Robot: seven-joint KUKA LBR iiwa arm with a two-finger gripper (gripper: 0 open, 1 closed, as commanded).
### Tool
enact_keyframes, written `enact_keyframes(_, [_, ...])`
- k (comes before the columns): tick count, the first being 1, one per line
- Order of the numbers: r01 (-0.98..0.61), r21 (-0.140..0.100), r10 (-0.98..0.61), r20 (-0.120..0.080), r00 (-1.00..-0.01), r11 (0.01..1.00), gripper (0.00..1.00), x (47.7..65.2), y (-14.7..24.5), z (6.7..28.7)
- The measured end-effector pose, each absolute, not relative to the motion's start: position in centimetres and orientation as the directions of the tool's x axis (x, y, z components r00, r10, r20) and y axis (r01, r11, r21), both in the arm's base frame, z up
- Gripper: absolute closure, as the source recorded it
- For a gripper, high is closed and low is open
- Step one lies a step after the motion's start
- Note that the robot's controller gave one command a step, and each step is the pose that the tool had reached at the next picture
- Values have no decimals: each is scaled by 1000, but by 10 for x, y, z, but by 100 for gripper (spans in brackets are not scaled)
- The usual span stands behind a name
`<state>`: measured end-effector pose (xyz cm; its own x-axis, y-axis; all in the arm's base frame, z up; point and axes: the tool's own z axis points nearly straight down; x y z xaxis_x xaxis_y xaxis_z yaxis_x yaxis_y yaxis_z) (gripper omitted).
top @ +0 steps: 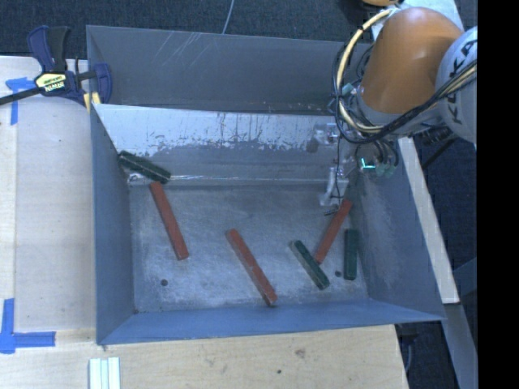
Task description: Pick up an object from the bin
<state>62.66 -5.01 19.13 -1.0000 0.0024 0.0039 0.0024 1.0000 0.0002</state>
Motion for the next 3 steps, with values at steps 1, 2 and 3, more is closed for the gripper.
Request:
enact_keyframes(1, [1,-1,1,-4,-1000,1000,0,628,-50,196])
enact_keyframes(2, [-34,-2,-34,-9,-999,999,0,623,-99,129])
enact_keyframes(3, [-134,-3,-134,0,-991,991,0,612,-85,96])
